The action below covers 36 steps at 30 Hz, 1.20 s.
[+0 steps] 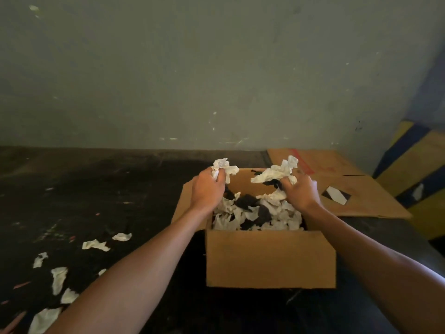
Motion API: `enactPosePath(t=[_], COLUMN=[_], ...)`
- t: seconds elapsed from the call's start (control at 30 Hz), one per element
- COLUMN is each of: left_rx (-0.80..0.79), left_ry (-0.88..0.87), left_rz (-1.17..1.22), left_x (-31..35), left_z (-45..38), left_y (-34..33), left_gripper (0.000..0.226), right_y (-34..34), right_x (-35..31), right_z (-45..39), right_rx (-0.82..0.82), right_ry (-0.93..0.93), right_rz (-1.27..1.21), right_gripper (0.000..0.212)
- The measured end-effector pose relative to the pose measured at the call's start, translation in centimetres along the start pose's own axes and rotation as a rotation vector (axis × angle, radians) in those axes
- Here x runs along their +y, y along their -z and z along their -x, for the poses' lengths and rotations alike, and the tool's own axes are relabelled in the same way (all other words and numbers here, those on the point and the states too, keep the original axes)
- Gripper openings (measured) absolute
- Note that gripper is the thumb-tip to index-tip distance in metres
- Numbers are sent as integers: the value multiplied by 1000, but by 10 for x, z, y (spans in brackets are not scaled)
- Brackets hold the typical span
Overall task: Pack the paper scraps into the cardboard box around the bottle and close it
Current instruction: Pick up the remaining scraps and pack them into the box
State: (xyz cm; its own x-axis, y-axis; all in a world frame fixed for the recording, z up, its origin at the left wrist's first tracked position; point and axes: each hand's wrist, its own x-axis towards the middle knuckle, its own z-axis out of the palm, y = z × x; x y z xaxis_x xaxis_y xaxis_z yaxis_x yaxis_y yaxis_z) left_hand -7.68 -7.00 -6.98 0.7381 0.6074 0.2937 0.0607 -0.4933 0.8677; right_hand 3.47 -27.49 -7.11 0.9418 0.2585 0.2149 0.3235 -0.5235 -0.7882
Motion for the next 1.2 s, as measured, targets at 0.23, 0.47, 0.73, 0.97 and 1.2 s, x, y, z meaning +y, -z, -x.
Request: enactPosePath(t=[0.23,0.47,0.73,0.97,1.2], left_rx=[-154,-612,-991,-1139,-1226], left_ry=[72,81,-9,-77,-47], left_rz=[-101,-403,-612,-784,-813], left_x=[48,70,103,143,131], left_z=[44,51,59,44,25], left_y=[-22,-79,-215,-343,-410], left_gripper=[27,84,81,72,60], right_y=[52,116,175,246,275], right_x=[5,41,149,242,295], right_z=[23,11,-26,-91,-118], right_rx=[-138,-331,-474,-707,-737], right_ry=[-23,-129,-170,-204,-114], right_rz=[241,556,700,823,670], right_gripper=[25,61,83,81,69])
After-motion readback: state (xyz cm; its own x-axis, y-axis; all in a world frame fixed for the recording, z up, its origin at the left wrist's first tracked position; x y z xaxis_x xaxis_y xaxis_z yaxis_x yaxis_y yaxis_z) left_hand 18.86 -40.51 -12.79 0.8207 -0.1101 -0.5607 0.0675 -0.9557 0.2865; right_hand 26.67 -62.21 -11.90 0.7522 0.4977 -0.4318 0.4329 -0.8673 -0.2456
